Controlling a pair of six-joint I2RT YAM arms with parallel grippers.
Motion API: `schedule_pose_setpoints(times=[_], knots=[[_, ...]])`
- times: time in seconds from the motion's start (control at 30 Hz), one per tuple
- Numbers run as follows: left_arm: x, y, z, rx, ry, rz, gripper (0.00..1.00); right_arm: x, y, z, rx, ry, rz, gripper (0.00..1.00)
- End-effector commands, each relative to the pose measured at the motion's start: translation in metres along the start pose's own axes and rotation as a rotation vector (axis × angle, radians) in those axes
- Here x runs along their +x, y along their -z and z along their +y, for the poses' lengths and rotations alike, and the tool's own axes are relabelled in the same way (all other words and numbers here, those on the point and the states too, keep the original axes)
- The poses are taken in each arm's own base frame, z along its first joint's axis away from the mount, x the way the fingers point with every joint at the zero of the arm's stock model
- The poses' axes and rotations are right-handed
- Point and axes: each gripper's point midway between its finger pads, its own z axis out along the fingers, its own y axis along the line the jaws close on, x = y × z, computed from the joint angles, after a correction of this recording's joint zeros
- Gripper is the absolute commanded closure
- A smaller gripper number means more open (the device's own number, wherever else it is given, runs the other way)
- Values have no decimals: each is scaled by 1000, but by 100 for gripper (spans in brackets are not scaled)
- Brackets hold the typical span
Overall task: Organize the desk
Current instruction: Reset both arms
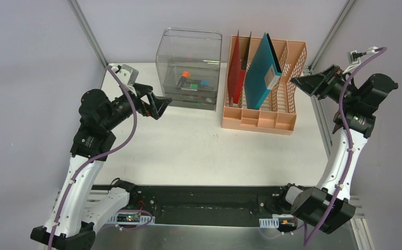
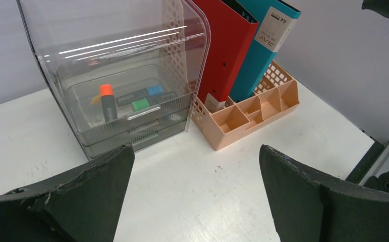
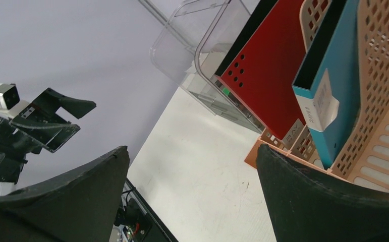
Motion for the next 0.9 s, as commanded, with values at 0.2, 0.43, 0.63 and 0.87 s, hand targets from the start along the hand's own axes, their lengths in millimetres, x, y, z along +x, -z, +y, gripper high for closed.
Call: schedule_pose_setpoints(times=[0.2, 0.43, 0.63, 0.87], knots=[[-6, -4, 9, -37, 16, -25, 1, -25, 15, -40, 352, 42, -130, 0], [-8, -6, 33, -174, 62, -11, 1, -40, 32, -59, 534, 162, -166, 0], [-30, 0, 38, -219, 42, -45, 1, -65, 39, -48, 576, 302, -177, 0], [-52, 14, 26, -195, -7, -105, 1, -81, 41, -26, 558, 372, -193, 0]])
